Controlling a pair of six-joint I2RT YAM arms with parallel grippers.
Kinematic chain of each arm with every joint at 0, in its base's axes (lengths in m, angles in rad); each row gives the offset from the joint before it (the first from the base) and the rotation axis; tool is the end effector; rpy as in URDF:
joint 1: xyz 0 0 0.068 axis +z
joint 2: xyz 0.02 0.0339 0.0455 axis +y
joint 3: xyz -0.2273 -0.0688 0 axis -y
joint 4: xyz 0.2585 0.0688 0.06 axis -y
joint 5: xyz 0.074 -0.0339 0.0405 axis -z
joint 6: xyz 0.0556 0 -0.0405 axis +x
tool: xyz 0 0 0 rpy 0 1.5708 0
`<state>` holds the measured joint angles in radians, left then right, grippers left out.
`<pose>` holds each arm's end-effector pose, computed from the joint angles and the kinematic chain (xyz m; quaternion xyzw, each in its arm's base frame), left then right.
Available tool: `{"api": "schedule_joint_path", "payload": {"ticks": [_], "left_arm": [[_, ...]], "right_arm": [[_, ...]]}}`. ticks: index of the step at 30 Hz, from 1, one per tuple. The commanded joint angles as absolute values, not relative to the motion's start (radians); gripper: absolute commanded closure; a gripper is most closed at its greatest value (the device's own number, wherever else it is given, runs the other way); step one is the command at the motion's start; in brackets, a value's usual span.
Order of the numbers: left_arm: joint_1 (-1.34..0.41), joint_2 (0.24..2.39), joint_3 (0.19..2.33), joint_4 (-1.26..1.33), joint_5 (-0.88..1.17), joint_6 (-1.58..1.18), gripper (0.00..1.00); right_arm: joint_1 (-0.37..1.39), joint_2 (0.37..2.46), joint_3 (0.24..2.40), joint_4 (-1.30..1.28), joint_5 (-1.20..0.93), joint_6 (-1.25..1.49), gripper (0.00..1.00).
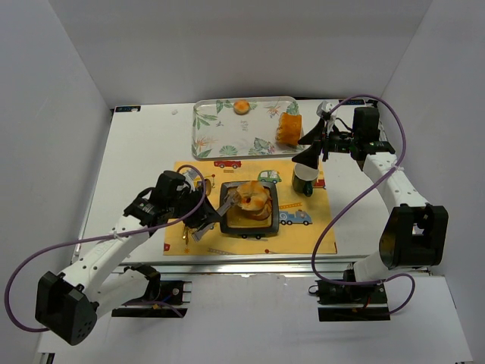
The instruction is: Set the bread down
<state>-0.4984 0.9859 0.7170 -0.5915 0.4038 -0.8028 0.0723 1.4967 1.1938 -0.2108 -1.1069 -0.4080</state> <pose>0.2015 -0.1345 0.1973 -0.0703 0.9185 -0.3560 0.1572 0.3494 0.0752 0.2717 -0.4322 0.6505 0.3758 0.4988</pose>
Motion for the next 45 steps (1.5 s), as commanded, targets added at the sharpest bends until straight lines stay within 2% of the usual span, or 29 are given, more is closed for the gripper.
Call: {"api": "schedule_joint_path", "payload": {"ticks": [1, 6, 18, 20, 23, 25, 27, 28, 32, 36, 39, 43, 45], "left_arm": [[-0.505, 0.954, 0.747, -0.574, 0.390, -0.785, 0.53], [-0.505, 0.922, 0.750, -0.601, 0.367, -0.799, 0.47], [-0.505, 0.905, 0.877, -0.705, 0.235, -0.775, 0.50], [-0.505, 0.914, 0.905, -0.733, 0.181, -0.752, 0.56], [-0.505, 0.960, 0.983, -0.753, 0.002, -0.695, 0.77], [-0.491, 1.041, 1.041, -0.755, -0.111, -0.602, 0.83], [-0.450, 1.107, 1.060, -0.729, -0.211, -0.505, 0.86], [-0.352, 1.170, 1.046, -0.680, -0.216, -0.429, 0.88], [-0.126, 1.259, 0.898, -0.406, -0.036, -0.235, 0.93], [-0.029, 1.298, 0.802, -0.214, -0.049, -0.013, 0.93], [0.047, 1.333, 0.718, -0.014, -0.006, 0.047, 0.89], [0.083, 1.437, 0.675, 0.032, 0.057, 0.083, 0.73], [0.092, 1.479, 0.663, 0.029, 0.043, 0.062, 0.48]], "right_arm": [[0.074, 1.488, 1.209, -0.212, -1.127, -0.425, 0.17], [0.074, 1.489, 1.209, -0.213, -1.129, -0.425, 0.17], [0.074, 1.491, 1.212, -0.215, -1.132, -0.423, 0.17], [0.074, 1.493, 1.215, -0.216, -1.134, -0.426, 0.17], [0.077, 1.488, 1.215, -0.216, -1.131, -0.439, 0.17], [0.080, 1.488, 1.218, -0.224, -1.127, -0.455, 0.17], [0.086, 1.488, 1.219, -0.238, -1.124, -0.468, 0.17], [0.089, 1.489, 1.223, -0.245, -1.121, -0.475, 0.17], [0.117, 1.499, 1.258, -0.322, -1.074, -0.567, 0.17], [0.135, 1.508, 1.282, -0.359, -1.003, -0.600, 0.17], [0.138, 1.508, 1.282, -0.365, -0.994, -0.588, 0.17], [0.153, 1.505, 1.276, -0.365, -0.922, -0.569, 0.16], [0.167, 1.508, 1.282, -0.387, -0.856, -0.565, 0.11]]}}
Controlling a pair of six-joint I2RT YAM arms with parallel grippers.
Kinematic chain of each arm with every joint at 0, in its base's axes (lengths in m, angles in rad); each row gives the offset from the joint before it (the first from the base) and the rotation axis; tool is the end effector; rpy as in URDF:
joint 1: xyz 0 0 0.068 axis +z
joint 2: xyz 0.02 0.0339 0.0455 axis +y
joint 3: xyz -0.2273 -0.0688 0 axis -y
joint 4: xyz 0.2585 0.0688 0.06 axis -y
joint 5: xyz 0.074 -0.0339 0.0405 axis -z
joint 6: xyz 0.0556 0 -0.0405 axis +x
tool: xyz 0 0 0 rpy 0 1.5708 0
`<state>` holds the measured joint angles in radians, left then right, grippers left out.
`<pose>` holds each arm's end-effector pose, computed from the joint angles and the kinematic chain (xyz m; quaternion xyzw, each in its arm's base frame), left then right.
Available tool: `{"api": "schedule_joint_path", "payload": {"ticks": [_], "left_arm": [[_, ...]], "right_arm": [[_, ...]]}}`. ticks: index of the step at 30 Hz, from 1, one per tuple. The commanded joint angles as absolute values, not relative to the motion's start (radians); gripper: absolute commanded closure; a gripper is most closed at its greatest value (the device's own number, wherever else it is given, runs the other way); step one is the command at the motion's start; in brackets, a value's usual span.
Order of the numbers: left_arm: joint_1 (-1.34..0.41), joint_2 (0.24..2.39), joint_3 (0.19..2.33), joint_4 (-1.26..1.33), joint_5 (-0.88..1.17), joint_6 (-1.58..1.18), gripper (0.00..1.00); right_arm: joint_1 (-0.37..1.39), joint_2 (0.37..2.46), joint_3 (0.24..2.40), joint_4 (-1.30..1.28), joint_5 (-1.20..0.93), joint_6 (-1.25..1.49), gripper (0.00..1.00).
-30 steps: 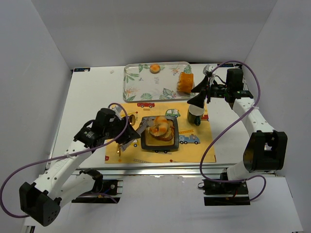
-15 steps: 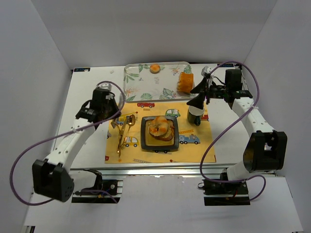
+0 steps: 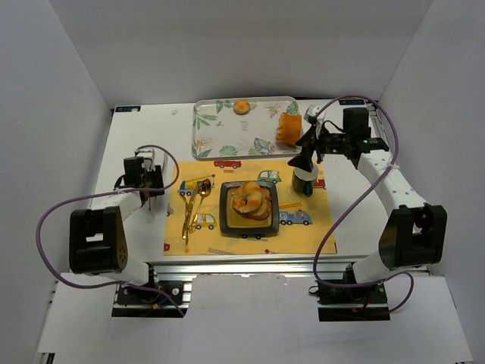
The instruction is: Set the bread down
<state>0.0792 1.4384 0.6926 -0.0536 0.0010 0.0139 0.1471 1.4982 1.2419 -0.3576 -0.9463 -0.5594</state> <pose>0.3100 0.0245 0.1146 -0.0301 0.9260 0.0170 0.3758 0.3454 0.0968 0.2714 -0.4702 0.6688 0.3121 0.4839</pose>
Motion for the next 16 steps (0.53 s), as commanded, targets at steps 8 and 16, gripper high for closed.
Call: {"api": "schedule_joint_path", "payload": {"ticks": [8, 16], "left_arm": [[0.156, 1.401, 0.609, 0.051, 0.018, 0.009, 0.20], [0.163, 1.191, 0.669, -0.048, 0.046, -0.158, 0.02]], "right_arm": [[0.215, 1.532, 1.317, -0.336, -0.540, -0.338, 0.11], [0.268, 1.528, 1.358, -0.285, -0.290, -0.295, 0.10]]}}
